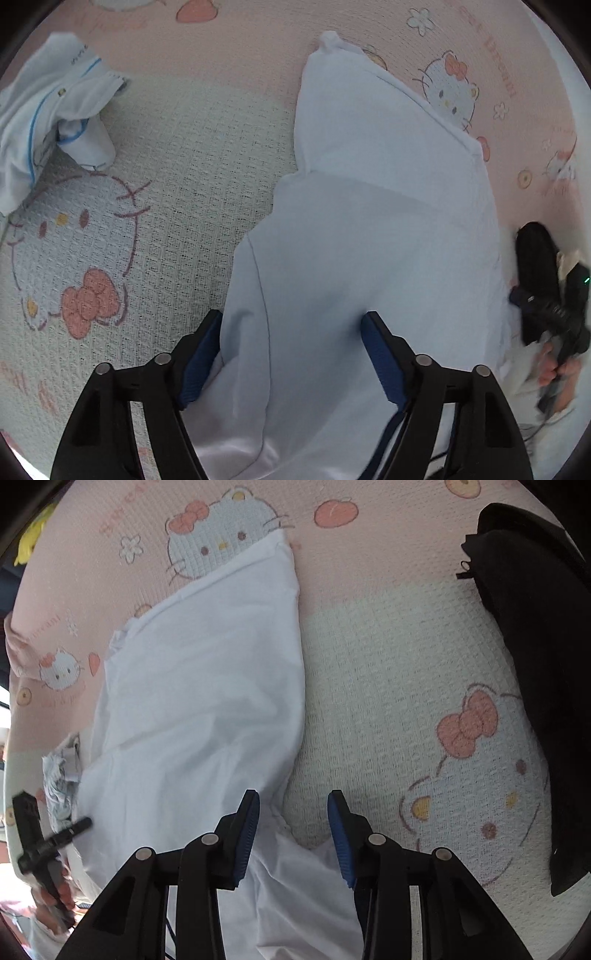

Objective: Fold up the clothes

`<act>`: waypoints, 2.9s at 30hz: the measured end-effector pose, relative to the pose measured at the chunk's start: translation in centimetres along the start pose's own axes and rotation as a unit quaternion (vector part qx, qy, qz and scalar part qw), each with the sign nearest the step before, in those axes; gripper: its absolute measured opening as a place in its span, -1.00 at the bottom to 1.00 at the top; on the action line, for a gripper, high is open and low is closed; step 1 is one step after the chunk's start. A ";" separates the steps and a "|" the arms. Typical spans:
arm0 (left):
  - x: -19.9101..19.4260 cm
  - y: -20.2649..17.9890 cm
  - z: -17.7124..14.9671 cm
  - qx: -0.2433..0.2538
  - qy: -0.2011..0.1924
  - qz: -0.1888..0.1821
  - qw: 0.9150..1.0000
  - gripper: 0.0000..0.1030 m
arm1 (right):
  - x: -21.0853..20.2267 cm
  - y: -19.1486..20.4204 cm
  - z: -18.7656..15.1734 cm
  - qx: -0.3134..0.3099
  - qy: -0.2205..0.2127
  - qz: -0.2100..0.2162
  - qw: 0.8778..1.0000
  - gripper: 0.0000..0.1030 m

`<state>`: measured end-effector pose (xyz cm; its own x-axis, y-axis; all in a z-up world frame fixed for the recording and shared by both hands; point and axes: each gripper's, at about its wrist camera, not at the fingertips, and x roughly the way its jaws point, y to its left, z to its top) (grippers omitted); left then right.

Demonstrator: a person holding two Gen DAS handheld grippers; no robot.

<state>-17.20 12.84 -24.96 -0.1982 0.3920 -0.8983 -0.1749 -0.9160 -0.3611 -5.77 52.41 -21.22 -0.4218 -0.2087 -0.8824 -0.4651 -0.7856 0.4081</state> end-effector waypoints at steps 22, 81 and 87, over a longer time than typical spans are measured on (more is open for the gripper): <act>0.4 -1.9 0.1 -0.027 -0.018 0.033 0.999 -0.40 | 2.9 5.9 -0.1 -0.061 0.024 -0.112 0.992 -0.70; 4.0 -27.9 -10.7 0.347 -0.020 0.023 0.937 0.28 | -1.4 -9.2 -16.0 0.359 -0.099 0.277 0.886 0.41; 6.6 -31.1 -11.9 0.380 0.019 0.001 0.925 0.28 | -1.3 -8.9 -15.8 0.335 -0.094 0.273 0.897 0.41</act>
<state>-1.65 42.90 -22.66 -0.1681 0.3733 -0.9123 -0.8049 -0.5863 -0.0915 11.27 50.48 -27.38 -0.8228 -0.3046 -0.4798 -0.4872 -0.0565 0.8714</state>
